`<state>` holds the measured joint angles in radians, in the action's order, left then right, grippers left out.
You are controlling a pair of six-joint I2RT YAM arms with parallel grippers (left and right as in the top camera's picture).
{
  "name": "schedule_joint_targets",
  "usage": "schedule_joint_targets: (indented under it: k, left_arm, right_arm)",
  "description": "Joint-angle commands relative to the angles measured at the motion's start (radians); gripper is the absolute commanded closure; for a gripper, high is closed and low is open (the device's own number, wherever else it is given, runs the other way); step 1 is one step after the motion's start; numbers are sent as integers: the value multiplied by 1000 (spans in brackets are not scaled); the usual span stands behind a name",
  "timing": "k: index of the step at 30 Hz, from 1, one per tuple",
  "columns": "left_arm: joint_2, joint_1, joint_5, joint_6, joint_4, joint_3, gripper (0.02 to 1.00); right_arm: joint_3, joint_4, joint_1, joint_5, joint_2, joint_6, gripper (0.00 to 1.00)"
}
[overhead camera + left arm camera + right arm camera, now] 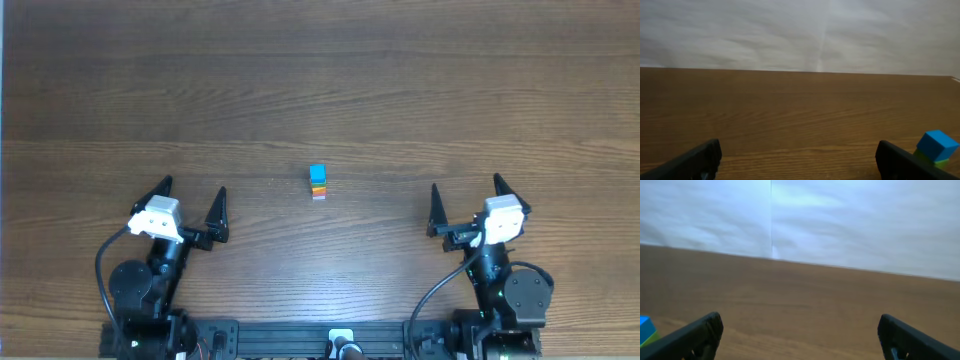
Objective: Stack Cubes
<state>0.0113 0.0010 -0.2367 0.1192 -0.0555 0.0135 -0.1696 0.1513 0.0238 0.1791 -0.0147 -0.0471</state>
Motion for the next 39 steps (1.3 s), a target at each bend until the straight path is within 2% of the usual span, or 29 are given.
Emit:
schedule_joint_targets:
  k: [1, 8, 18, 39]
  left_arm:
    - [-5, -5, -9, -14, 3, -8, 18]
    - [-5, -5, -9, -14, 3, -8, 20]
    - [-5, -5, -9, -14, 3, -8, 18]
    - [-5, -5, -9, -14, 3, -8, 18]
  right_arm:
    - [72, -71, 3, 14, 9, -10, 9]
    - [165, -160, 3, -2, 9, -10, 9]
    - [164, -86, 3, -5, 9, -10, 7]
    - [164, -90, 3, -4, 8, -10, 7]
